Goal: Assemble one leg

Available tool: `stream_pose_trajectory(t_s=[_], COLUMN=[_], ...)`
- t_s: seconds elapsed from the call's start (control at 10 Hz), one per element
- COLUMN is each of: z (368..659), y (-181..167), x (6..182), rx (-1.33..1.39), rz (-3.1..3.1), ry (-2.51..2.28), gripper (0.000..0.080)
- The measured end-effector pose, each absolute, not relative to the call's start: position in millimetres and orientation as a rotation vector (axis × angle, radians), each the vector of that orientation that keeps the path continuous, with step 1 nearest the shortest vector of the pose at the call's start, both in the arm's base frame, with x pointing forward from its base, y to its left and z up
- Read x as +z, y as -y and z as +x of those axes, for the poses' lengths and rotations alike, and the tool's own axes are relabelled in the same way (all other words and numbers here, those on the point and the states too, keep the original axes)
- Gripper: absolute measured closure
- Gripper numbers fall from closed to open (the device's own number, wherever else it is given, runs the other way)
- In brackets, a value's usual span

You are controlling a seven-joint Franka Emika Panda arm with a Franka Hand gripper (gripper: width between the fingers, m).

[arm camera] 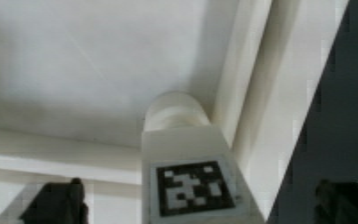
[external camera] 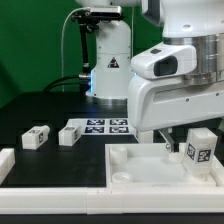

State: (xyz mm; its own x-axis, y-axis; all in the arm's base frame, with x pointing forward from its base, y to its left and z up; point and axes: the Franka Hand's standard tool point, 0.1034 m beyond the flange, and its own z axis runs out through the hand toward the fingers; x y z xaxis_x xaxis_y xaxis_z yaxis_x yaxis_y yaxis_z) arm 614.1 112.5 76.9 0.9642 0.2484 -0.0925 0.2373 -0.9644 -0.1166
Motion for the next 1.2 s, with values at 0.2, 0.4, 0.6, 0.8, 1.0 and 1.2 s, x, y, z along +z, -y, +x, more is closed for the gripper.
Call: stream_pose_trajectory(t_s=[0.2,0.4,0.6,0.8,1.0,1.2], z=[621.6,621.3,621.3,621.2,621.2,618.4], y=[-113.4,-113.4,-113.3,-113.5,-113.9,-118.1], x=[76.6,76.0,75.7,75.6,75.6,75.1], rx=[0.143,0.144,0.145,0.147,0.149,0.133], rz=[-3.009,-3.009,-3.009,-3.014,-3.017,-3.038], ry=[0.372,0.372,0.371,0.333,0.293,-0.213], gripper=[0.0151,0.0414,0.0508,0.0508,0.0508,0.0508])
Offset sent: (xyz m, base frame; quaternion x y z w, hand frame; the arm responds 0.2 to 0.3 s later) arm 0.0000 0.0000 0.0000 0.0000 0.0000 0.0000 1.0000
